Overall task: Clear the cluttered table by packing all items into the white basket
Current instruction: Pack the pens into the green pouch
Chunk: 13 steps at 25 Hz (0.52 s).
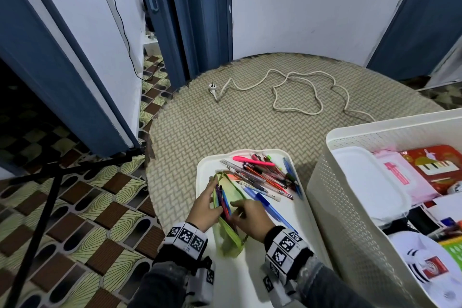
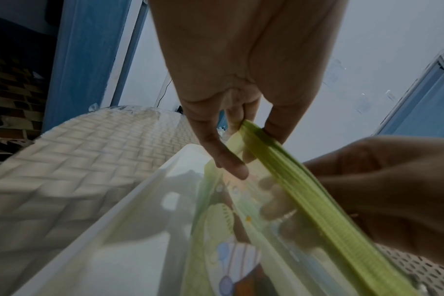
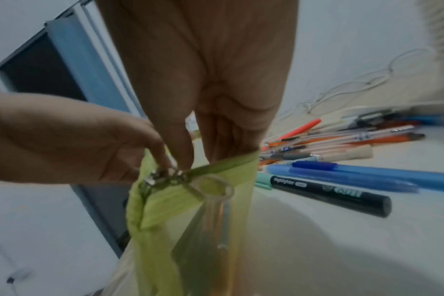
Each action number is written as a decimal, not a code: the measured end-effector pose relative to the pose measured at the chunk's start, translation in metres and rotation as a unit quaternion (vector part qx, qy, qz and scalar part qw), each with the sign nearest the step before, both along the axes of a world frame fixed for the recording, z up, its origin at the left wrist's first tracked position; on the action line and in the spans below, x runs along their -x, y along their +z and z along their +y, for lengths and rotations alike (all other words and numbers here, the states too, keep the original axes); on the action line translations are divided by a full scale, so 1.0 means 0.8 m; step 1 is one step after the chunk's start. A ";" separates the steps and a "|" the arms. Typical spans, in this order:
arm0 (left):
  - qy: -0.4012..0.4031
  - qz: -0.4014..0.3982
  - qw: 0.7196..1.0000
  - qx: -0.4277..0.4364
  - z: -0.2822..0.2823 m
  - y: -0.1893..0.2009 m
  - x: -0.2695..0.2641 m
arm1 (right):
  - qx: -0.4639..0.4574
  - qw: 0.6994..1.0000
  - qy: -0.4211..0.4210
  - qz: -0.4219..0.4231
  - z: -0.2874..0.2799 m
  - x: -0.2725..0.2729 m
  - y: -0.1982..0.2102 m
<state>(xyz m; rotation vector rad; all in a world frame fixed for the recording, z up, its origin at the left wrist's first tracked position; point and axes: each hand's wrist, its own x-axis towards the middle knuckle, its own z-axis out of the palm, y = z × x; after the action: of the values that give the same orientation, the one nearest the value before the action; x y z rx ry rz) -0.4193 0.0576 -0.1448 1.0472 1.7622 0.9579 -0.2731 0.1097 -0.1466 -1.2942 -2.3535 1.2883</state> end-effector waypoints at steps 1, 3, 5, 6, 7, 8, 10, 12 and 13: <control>0.006 -0.003 1.000 -0.001 0.000 -0.001 0.002 | -0.029 0.997 -0.066 0.040 0.007 -0.005 -0.001; 0.015 -0.008 1.000 -0.007 -0.002 -0.002 0.007 | -0.091 0.976 -0.188 0.062 0.028 -0.026 -0.012; 0.014 -0.010 1.000 -0.009 -0.006 -0.004 0.012 | -0.089 0.970 -0.223 -0.033 0.048 -0.053 -0.032; 0.013 -0.012 1.000 -0.006 -0.007 -0.004 0.014 | -0.076 0.970 -0.204 -0.107 0.053 -0.066 -0.041; 0.013 -0.013 1.000 -0.003 -0.008 -0.005 0.015 | -0.059 0.969 -0.184 -0.154 0.055 -0.076 -0.050; 0.015 -0.013 1.000 0.000 -0.008 -0.006 0.016 | -0.036 0.972 -0.176 -0.155 0.056 -0.081 -0.057; 0.020 -0.018 1.000 0.007 -0.009 -0.006 0.018 | -0.018 0.980 -0.163 -0.115 0.056 -0.086 -0.062; 0.022 -0.018 1.000 0.012 -0.009 -0.008 0.019 | -0.021 0.983 -0.137 -0.119 0.059 -0.087 -0.060; 0.023 -0.018 1.000 0.011 -0.010 -0.008 0.018 | -0.019 0.984 -0.133 -0.117 0.061 -0.087 -0.059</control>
<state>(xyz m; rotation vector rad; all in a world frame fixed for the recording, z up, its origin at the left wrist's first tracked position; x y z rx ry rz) -0.4339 0.0500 -0.1513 0.9725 1.7715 0.9771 -0.2034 0.1585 -0.1936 -1.7625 -2.2333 1.0561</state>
